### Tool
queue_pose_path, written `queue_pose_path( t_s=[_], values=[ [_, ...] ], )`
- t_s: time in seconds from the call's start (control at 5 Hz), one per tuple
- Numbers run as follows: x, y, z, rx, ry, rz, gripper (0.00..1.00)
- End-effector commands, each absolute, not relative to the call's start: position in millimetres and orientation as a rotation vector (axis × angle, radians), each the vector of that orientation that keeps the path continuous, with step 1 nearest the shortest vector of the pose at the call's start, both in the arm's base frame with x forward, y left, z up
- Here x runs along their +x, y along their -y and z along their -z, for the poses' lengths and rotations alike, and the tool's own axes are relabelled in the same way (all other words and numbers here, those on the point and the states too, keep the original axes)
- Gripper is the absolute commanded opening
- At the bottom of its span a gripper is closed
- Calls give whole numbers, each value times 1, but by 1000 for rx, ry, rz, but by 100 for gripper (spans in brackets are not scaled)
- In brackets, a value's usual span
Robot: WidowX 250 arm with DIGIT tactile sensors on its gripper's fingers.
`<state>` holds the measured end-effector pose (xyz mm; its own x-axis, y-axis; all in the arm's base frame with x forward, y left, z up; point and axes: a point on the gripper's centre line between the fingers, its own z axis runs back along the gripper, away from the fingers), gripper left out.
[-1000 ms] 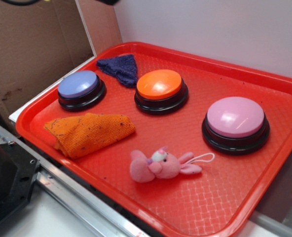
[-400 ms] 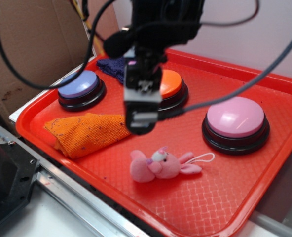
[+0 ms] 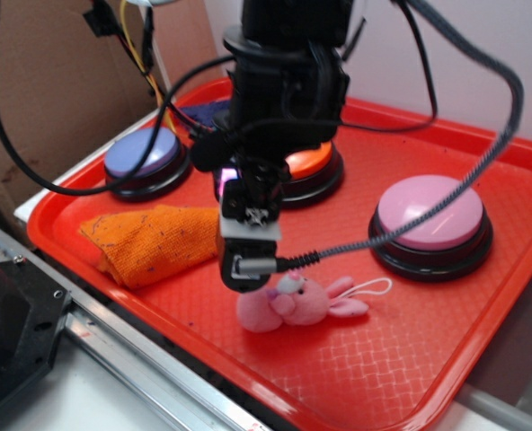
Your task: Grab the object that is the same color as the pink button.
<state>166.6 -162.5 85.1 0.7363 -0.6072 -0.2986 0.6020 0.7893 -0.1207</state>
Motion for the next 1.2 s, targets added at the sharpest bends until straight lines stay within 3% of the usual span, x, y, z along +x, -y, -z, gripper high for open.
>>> queue_pose_path(
  t_s=[0.0, 0.4, 0.6, 0.8, 1.0],
  values=[
    [174, 183, -59, -66, -325, 764, 100],
    [149, 158, -23, -56, -453, 701, 100],
    [147, 152, -16, -61, -476, 663, 85],
    [148, 149, -16, -45, -479, 649, 0],
    [147, 148, -18, -43, -469, 628, 0]
  ],
)
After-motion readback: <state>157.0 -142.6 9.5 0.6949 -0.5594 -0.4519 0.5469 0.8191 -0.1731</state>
